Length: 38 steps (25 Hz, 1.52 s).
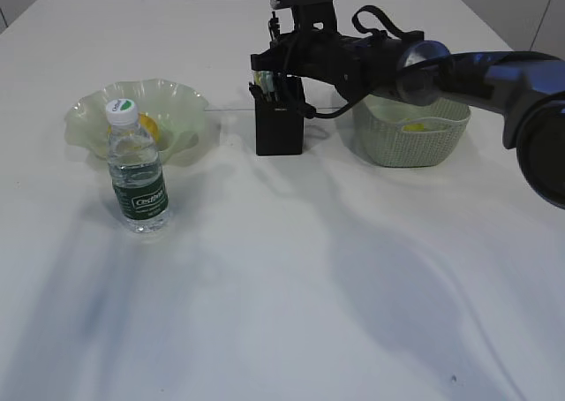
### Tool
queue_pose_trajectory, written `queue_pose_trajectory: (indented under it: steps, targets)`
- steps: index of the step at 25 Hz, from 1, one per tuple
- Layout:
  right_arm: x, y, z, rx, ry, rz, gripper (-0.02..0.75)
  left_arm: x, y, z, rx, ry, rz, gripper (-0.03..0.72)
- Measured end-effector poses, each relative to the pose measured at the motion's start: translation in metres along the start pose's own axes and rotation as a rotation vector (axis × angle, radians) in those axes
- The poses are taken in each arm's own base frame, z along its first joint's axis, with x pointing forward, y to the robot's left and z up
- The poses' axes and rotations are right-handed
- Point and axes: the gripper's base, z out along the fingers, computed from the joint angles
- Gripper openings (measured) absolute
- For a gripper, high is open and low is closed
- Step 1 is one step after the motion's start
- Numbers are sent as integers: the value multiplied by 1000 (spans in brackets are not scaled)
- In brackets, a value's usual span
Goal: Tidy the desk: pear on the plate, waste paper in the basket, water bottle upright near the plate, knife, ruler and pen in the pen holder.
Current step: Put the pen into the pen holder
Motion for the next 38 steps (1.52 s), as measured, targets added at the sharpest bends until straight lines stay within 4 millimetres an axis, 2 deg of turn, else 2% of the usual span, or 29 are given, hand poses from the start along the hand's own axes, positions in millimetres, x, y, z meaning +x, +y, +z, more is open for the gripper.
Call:
queue_pose_trajectory:
  steps: [31,38]
  targets:
    - [3,1,0,0,23,10,69,0,0,0,5,-1,30,341]
    - [5,2,0,0,39,-33,69,0,0,0,5,-1,36,341]
